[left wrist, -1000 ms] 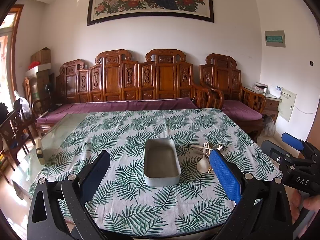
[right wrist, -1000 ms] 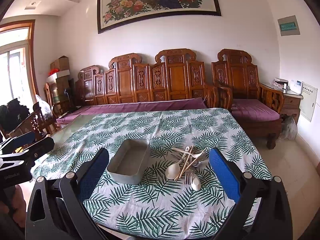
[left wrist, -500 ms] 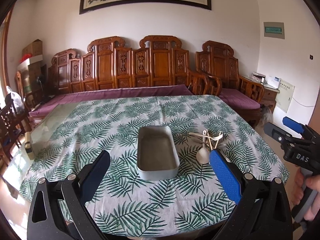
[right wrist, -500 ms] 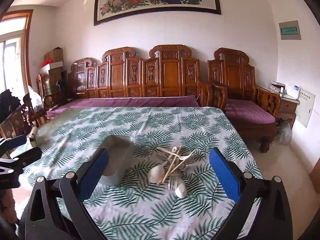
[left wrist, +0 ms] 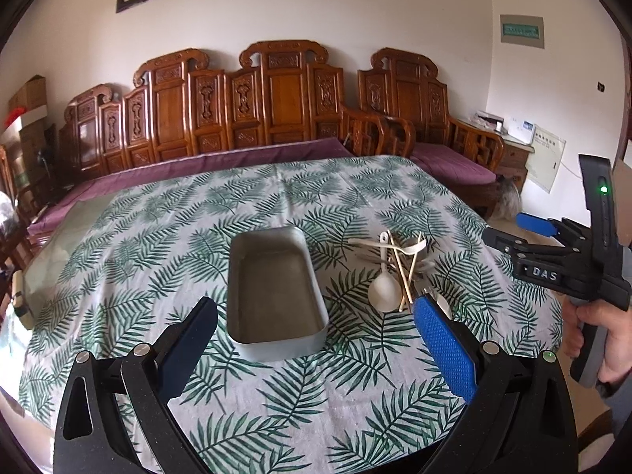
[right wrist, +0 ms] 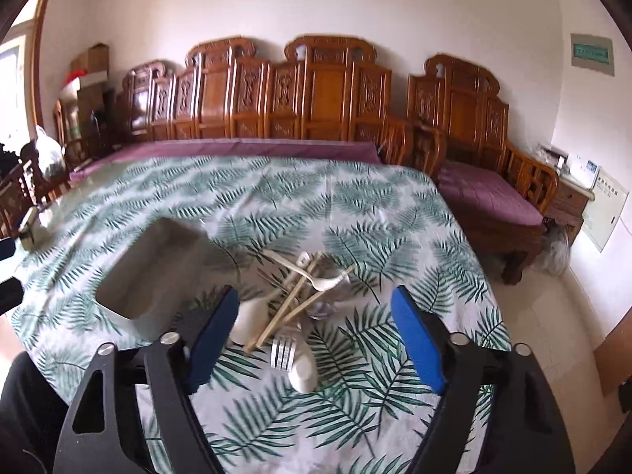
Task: Organize utensils
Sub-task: 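Move the right tool down over the utensil pile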
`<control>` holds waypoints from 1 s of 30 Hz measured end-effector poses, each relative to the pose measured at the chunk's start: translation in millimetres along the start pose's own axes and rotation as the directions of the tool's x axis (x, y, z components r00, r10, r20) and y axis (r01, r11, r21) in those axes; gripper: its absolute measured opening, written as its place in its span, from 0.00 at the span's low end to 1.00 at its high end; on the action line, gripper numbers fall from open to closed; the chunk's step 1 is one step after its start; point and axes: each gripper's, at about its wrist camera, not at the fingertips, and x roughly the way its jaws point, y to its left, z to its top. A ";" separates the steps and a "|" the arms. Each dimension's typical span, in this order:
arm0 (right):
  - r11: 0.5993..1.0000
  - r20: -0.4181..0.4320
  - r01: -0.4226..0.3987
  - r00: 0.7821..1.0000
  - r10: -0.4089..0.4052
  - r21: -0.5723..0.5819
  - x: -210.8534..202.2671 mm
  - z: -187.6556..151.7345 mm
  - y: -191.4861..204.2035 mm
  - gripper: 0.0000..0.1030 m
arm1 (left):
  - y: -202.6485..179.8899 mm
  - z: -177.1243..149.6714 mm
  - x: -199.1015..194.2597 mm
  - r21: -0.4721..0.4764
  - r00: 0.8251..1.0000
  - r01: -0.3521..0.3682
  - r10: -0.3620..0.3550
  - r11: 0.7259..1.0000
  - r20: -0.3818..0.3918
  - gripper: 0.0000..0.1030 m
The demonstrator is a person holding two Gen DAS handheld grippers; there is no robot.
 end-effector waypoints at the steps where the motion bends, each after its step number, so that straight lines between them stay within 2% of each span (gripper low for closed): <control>1: 1.000 -0.018 -0.006 1.000 0.006 0.010 8.9 -1.6 -4.9 0.72 | -0.9 -0.2 4.4 0.001 1.000 0.003 -0.003 1.000 -0.007 0.94; 9: 0.998 -0.133 -0.048 0.990 0.054 0.047 67.3 -11.9 -20.9 0.56 | -15.2 0.8 40.3 0.036 0.999 0.025 -0.024 0.999 -0.049 0.94; 13: 0.991 -0.185 -0.098 0.976 0.114 0.093 93.8 -11.6 -23.0 0.49 | -22.4 2.5 58.1 0.056 0.997 0.036 -0.032 0.998 -0.073 0.94; 21: 0.979 -0.278 -0.129 0.946 0.169 0.159 146.2 -16.3 -14.4 0.29 | -28.1 1.0 81.2 0.073 0.993 0.038 -0.029 0.997 -0.111 0.94; 28: 0.963 -0.326 -0.120 0.925 0.197 0.242 182.5 -18.0 -14.4 0.26 | -30.1 -1.0 90.9 0.085 0.992 0.036 -0.025 0.996 -0.128 0.94; 30: 0.953 -0.344 -0.130 0.912 0.223 0.274 189.9 -19.4 -16.0 0.26 | -29.9 -1.1 92.4 0.084 0.991 0.036 -0.024 0.996 -0.131 0.94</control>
